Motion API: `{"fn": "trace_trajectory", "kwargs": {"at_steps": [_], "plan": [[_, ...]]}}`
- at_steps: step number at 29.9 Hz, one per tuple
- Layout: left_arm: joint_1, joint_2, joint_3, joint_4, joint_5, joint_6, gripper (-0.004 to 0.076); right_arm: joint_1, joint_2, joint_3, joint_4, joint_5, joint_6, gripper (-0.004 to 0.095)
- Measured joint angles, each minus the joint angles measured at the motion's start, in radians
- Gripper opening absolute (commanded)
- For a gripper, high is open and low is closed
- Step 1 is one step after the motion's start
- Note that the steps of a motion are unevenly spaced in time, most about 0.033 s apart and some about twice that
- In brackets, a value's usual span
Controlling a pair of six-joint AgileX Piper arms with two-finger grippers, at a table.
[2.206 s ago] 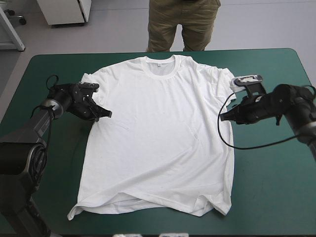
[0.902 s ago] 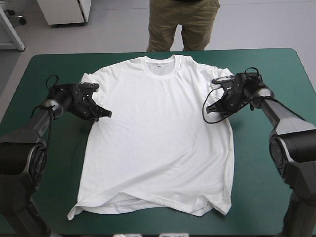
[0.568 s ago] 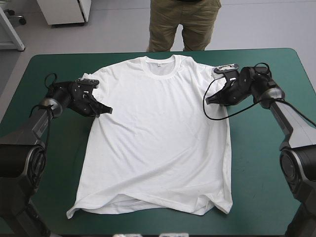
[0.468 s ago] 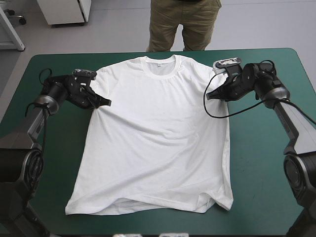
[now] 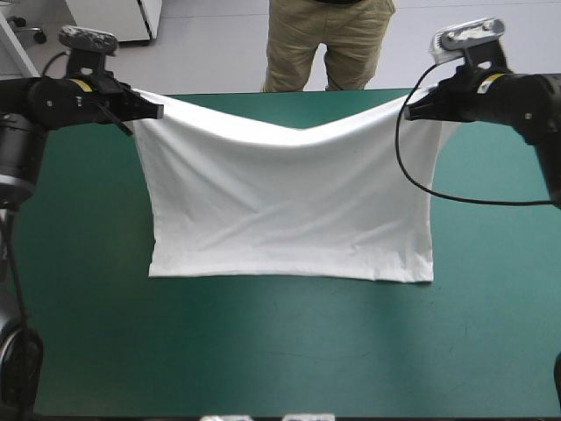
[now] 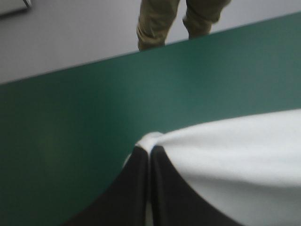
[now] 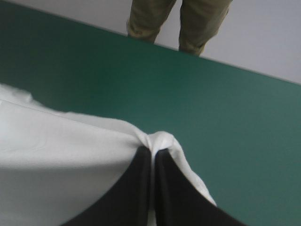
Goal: Fold the cloth
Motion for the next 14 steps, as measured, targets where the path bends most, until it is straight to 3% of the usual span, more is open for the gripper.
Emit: {"fn": "trace_trajectory", "kwargs": {"at_steps": [14], "plan": [[0.0,-0.329,-0.161,0.055,0.218,0.0,-0.0009,-0.002,-0.318,-0.134,0.053,0.255,-0.045,-0.0017]]}}
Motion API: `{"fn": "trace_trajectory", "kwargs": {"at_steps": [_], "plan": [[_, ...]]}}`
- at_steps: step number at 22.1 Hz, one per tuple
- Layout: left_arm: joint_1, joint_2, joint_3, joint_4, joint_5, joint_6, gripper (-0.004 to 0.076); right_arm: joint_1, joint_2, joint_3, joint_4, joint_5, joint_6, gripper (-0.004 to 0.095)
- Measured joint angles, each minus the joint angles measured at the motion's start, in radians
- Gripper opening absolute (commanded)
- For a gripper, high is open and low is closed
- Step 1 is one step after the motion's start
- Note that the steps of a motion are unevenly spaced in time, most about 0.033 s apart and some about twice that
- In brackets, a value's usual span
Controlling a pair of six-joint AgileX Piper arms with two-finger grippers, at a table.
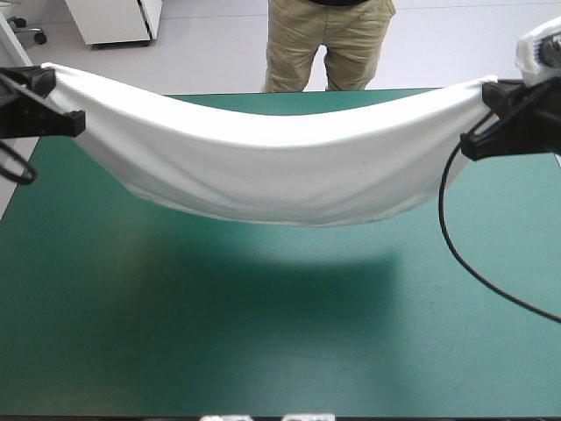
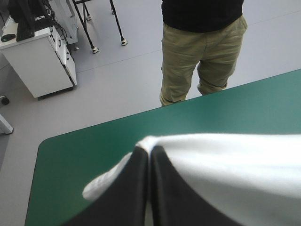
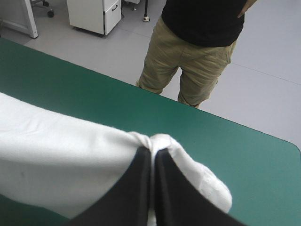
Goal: Fold the cloth
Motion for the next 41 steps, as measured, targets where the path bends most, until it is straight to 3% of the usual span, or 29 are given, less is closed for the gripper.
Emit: {"fn": "trace_trajectory", "kwargs": {"at_steps": [2,10,17,22,28,31,33,37,39,41], "plan": [[0.0,-0.038,-0.002,0.0,0.046,0.0,-0.0009,0.0,-0.038,0.0,0.004,0.029,-0.003,-0.0017],[0.0,-0.066,0.019,-0.008,0.05,-0.001,-0.0009,0.0,-0.135,0.002,0.055,0.029,0.004,-0.0017],[0.0,0.199,0.051,-0.043,0.042,-0.011,-0.0009,0.0,0.168,0.059,0.078,-0.017,-0.008,-0.0017],[0.0,0.348,0.055,-0.042,-0.203,-0.029,-0.0009,0.0,0.423,-0.086,0.069,-0.213,-0.01,-0.0017],[0.0,0.4,-0.012,-0.042,-0.387,-0.045,-0.0009,0.0,0.535,-0.274,0.07,-0.297,-0.003,-0.0017],[0.0,0.403,-0.022,-0.041,-0.43,-0.045,-0.0009,0.0,0.554,-0.3,0.07,-0.295,-0.003,-0.0017],[0.0,0.418,-0.026,-0.04,-0.409,-0.045,-0.0009,0.0,0.577,-0.302,0.07,-0.24,-0.003,-0.0017],[0.0,0.494,0.003,-0.025,-0.179,-0.045,-0.0009,0.0,0.63,-0.226,0.07,-0.069,-0.026,-0.0018],[-0.001,0.528,0.148,0.024,-0.12,-0.048,-0.0009,0.0,0.64,-0.117,0.07,0.023,-0.054,-0.0017],[-0.001,0.529,0.309,0.03,-0.116,-0.049,-0.0009,0.0,0.636,-0.027,0.077,0.027,-0.063,-0.0017]]}}
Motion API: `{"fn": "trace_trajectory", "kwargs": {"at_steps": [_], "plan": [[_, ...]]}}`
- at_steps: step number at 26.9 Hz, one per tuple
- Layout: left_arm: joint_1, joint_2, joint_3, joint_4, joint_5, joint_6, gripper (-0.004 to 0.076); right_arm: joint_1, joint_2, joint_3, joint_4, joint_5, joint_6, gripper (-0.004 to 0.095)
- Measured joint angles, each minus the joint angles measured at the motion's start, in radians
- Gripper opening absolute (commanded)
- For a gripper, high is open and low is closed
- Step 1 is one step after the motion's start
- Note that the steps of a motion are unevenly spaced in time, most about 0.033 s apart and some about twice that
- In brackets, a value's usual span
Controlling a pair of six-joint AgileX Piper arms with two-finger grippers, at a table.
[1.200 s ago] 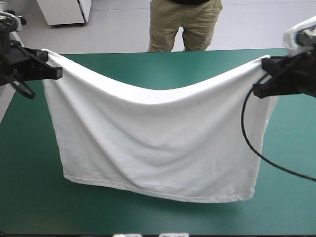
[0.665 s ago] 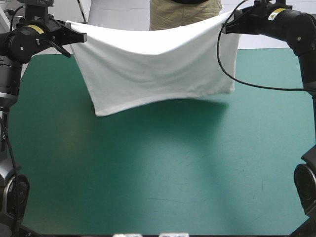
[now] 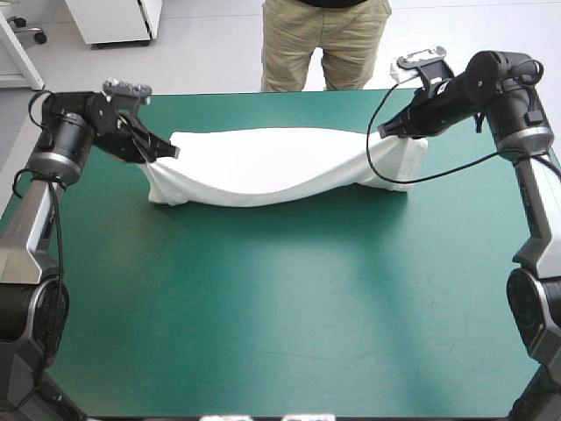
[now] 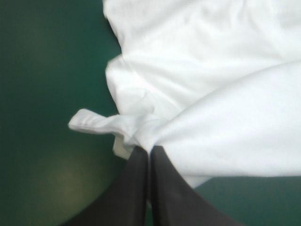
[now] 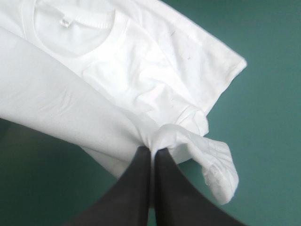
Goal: Fold the cloth
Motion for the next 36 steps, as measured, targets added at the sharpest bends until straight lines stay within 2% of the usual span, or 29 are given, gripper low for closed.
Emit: {"fn": "trace_trajectory", "kwargs": {"at_steps": [6,16,24,36], "plan": [[0.0,-0.118,0.311,0.008,-0.04,0.016,-0.0009,0.0,-0.1,0.261,0.035,-0.003,-0.03,-0.0017],[0.0,-0.239,0.511,0.01,-0.016,0.019,-0.0009,0.0,-0.254,0.634,0.035,-0.033,-0.038,-0.0017],[0.0,-0.304,0.671,0.011,-0.032,0.02,-0.0009,0.0,-0.349,0.849,0.031,-0.089,-0.048,-0.0017],[0.0,-0.347,0.766,0.011,-0.054,0.02,-0.0009,0.0,-0.443,1.132,0.012,-0.217,-0.032,-0.0017]]}}
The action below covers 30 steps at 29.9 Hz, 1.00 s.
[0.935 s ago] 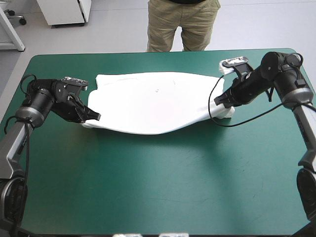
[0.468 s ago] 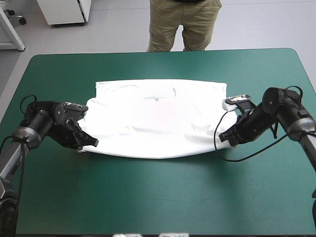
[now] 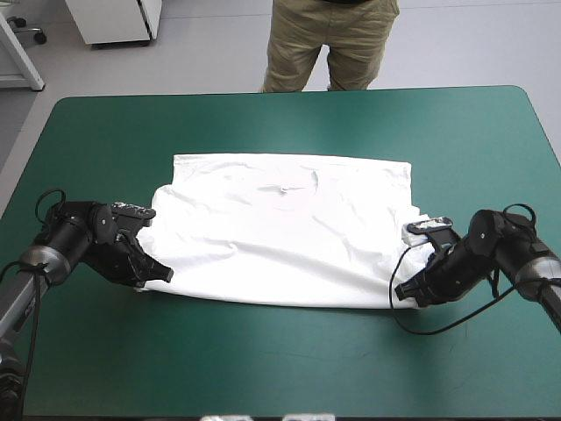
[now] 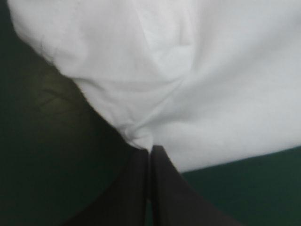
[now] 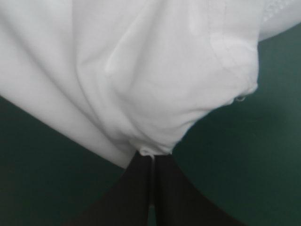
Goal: Fold the cloth
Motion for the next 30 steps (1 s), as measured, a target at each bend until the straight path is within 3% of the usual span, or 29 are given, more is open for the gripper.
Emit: {"fn": "trace_trajectory", "kwargs": {"at_steps": [10,14,17,19,23,25,30], "plan": [[0.0,0.0,0.005,0.007,-0.013,0.0,-0.0009,0.0,-0.003,0.042,-0.083,-0.06,0.063,-0.001],[0.0,0.0,0.005,-0.003,-0.011,0.007,0.0022,0.0,-0.003,0.042,-0.067,-0.057,0.051,0.0089],[0.0,0.0,0.005,-0.026,-0.01,0.025,0.012,0.0,-0.005,0.042,-0.031,-0.052,0.032,0.0226],[0.0,0.0,0.005,-0.035,-0.004,0.03,0.0231,0.0,-0.011,0.042,-0.011,-0.052,0.021,0.0293],[0.0,-0.015,0.001,-0.054,0.015,0.034,0.0468,0.0,-0.066,0.035,-0.005,-0.05,0.03,0.0313],[0.0,-0.037,-0.02,-0.07,0.024,0.034,0.0507,0.0,-0.117,0.008,-0.021,-0.04,0.047,0.0313],[0.0,-0.121,-0.165,-0.079,0.02,-0.012,0.051,0.0,-0.243,-0.148,-0.111,0.02,0.135,0.0313]]}}
